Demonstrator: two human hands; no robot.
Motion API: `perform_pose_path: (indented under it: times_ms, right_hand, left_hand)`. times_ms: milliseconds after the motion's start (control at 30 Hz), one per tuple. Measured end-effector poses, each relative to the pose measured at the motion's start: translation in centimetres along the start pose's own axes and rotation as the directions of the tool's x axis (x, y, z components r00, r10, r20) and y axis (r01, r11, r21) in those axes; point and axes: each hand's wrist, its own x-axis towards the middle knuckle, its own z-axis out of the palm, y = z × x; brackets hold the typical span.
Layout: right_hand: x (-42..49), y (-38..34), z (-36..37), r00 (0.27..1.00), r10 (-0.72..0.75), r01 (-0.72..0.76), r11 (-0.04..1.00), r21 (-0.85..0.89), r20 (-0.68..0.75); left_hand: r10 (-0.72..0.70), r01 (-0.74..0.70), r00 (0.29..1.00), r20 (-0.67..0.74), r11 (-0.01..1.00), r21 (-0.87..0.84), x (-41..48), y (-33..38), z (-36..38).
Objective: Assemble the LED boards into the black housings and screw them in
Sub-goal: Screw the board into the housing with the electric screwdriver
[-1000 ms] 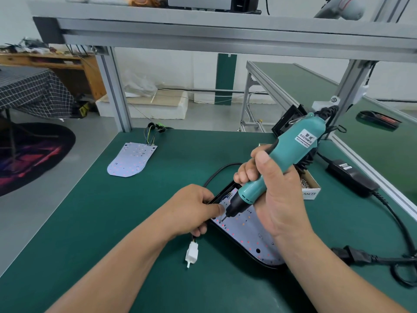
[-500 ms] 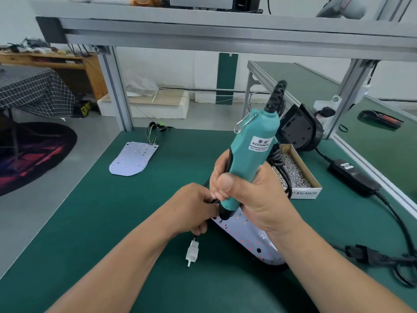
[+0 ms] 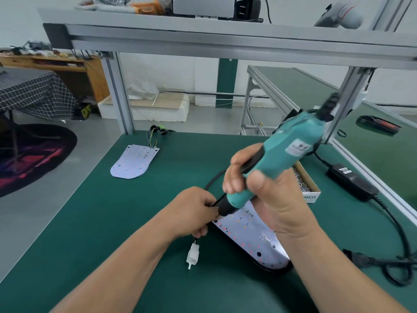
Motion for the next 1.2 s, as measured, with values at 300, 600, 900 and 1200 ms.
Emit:
perform_pose_path:
  times_ms: [300,600,900,1200]
  right_hand:
    - [-1.4,-3.1,-6.0,0.793,0.23,-0.234,0.97,0.066,-0.564]
    - [-6.0,-5.0,-16.1,0.562,0.199,-0.687,0.653,-0.319,-0.803]
    - [-7.3,-4.1,-19.0,0.551,0.111,-0.827,-0.059,-0.559,-0.827]
    - [-7.5,-4.0,-19.1,0.544,0.083,-0.824,-0.132,-0.55,-0.835]
  left_hand:
    - [0.061,-0.058,0.997,-0.048,0.996,0.07,-0.1,-0.4,-0.6]
    - [0.133,-0.121,0.986,-0.097,0.985,0.121,0.2,-0.9,-1.2]
    - [0.083,-0.07,0.965,-0.25,0.996,0.062,0.2,-1.3,-1.5]
    - [0.08,-0.013,0.952,-0.295,0.975,0.222,-0.5,-0.4,-1.4]
